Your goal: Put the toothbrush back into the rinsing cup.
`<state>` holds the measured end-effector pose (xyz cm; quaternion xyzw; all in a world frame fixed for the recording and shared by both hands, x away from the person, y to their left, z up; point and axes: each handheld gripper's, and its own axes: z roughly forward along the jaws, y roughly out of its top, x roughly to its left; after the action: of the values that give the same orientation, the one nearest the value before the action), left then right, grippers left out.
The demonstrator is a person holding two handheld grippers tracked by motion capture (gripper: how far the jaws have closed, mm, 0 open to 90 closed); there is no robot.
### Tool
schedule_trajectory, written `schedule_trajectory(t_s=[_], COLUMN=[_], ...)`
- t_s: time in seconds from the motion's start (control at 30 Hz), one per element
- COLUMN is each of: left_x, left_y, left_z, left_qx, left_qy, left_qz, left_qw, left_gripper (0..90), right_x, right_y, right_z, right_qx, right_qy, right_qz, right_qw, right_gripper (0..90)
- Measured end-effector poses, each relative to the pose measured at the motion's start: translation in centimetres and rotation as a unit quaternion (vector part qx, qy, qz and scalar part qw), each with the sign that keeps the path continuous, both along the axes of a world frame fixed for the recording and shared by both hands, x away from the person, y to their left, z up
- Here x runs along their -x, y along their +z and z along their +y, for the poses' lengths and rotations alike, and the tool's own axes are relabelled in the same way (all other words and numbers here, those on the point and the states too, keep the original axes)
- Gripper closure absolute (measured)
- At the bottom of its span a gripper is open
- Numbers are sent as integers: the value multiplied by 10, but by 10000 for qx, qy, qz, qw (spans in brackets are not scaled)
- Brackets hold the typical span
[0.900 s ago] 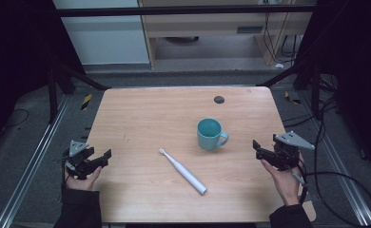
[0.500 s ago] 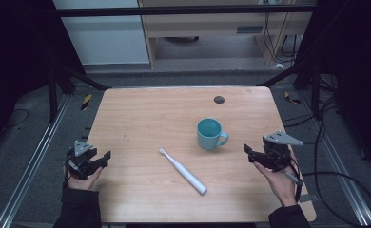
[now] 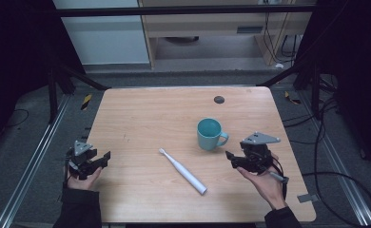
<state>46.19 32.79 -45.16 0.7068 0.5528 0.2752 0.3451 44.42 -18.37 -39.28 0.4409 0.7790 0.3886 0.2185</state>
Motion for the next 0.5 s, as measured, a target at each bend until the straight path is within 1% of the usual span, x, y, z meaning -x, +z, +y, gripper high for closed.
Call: schedule_trajectory(t_s=[0.03, 0.07, 0.1, 0.13, 0.17, 0.2, 0.27, 0.4, 0.43, 0.47, 0.5], left_x=[0, 0, 0, 0, 0, 0, 0, 0, 0, 0, -1], left_y=[0, 0, 0, 0, -1, -1, -1, 0, 0, 0, -1], left_z=[0, 0, 0, 0, 1, 1, 1, 2, 2, 2, 2], left_qx=[0, -3, -3, 7, 7, 7, 4, 26, 27, 27, 30], left_qy=[0, -9, -9, -14, -5, -5, -7, -1, -10, -10, -36], left_qz=[0, 0, 0, 0, 6, 6, 4, -22, -12, -12, 7], left_qw=[10000, 10000, 10000, 10000, 10000, 10000, 10000, 10000, 10000, 10000, 10000], left_gripper=[420, 418, 415, 415, 413, 413, 413, 408, 408, 408, 407], right_x=[0, 0, 0, 0, 0, 0, 0, -1, -1, -1, -2], right_y=[0, 1, 1, 1, 1, 1, 1, -1, -2, -2, -4], right_z=[0, 9, 14, 14, 22, 25, 28, 45, 47, 47, 52], right_qx=[0, 22, 32, 32, 74, 96, 100, 174, 234, 234, 289], right_qy=[0, 148, 217, 217, 357, 427, 453, 701, 752, 752, 812], right_qz=[0, 78, 122, 122, 203, 232, 263, 511, 530, 530, 619], right_qw=[10000, 9999, 9997, 9997, 9991, 9988, 9986, 9961, 9955, 9955, 9944], right_gripper=[376, 388, 396, 396, 413, 423, 432, 461, 464, 464, 478])
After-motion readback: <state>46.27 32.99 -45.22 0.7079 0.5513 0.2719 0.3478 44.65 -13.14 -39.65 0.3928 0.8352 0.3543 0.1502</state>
